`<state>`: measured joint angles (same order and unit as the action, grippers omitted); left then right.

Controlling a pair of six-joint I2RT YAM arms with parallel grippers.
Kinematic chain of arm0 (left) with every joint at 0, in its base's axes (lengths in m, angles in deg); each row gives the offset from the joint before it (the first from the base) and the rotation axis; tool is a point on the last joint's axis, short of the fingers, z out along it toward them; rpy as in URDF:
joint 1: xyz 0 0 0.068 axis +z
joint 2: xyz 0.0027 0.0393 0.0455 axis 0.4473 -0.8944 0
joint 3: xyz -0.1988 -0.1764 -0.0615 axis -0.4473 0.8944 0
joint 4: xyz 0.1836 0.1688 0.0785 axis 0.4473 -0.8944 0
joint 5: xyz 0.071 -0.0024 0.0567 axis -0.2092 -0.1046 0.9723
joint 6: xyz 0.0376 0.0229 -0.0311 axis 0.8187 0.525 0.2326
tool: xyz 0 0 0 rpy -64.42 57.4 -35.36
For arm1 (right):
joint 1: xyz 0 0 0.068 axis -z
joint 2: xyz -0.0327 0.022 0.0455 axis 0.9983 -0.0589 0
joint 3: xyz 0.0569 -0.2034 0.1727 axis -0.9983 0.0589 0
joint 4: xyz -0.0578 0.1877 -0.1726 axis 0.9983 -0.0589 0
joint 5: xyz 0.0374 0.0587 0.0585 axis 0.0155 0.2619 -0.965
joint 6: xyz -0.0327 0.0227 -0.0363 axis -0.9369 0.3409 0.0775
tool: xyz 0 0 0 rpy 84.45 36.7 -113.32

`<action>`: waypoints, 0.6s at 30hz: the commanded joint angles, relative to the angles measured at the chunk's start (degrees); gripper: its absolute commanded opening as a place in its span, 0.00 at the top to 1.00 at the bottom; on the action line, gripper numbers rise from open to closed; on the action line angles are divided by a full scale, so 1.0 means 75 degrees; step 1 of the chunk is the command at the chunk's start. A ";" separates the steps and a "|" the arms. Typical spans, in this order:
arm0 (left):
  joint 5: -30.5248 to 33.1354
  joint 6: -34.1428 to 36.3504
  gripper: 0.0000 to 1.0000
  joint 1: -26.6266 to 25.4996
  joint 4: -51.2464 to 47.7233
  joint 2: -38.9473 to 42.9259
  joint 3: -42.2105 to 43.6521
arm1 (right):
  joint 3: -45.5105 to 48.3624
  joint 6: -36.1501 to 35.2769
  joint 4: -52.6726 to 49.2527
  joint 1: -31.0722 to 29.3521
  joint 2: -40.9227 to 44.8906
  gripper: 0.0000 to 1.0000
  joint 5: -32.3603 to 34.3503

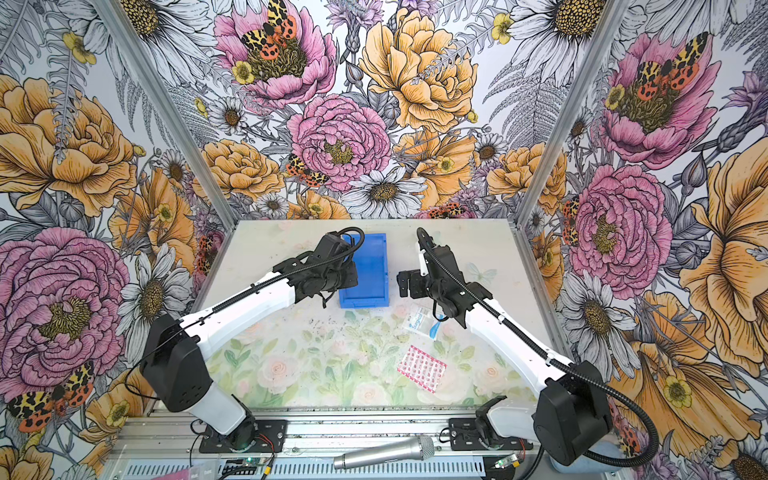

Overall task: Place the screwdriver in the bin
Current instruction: 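Lift the screwdriver with the left gripper and carry it over the blue bin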

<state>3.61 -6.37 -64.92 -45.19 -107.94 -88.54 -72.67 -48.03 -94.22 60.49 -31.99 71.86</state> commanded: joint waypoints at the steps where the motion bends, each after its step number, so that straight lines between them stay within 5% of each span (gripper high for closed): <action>1: -0.0255 0.0250 0.92 0.0148 0.0293 -0.0521 -0.0577 | 0.0184 0.0318 0.0075 0.0093 0.0271 0.01 -0.0049; 18: -0.0791 -0.0031 0.90 0.0384 0.0281 -0.2887 -0.1905 | 0.0621 0.1176 0.0035 0.0318 0.0550 0.01 0.0121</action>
<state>-0.67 -5.99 -62.91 -43.66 -129.52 -100.22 -68.41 -41.14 -94.22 62.35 -29.54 72.34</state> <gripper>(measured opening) 0.192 0.993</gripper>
